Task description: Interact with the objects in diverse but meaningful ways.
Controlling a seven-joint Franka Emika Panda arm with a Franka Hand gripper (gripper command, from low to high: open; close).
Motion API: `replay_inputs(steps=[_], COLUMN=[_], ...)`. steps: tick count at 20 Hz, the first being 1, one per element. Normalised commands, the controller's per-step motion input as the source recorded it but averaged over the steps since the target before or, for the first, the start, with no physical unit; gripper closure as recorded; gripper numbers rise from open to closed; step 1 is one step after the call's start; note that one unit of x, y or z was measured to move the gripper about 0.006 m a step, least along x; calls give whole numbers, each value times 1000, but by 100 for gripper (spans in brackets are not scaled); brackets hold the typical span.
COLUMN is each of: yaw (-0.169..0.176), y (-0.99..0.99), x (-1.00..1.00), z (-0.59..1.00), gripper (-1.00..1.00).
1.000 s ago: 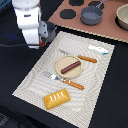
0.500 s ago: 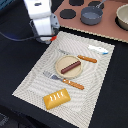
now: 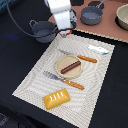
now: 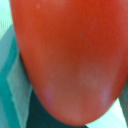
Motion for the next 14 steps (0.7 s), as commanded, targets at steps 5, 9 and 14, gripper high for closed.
replay_inputs(steps=[5,9,14], yaw=[10,34,55], y=[348,161,157], x=[641,316,125], z=[-119,-301,-198], gripper=[100,100,100])
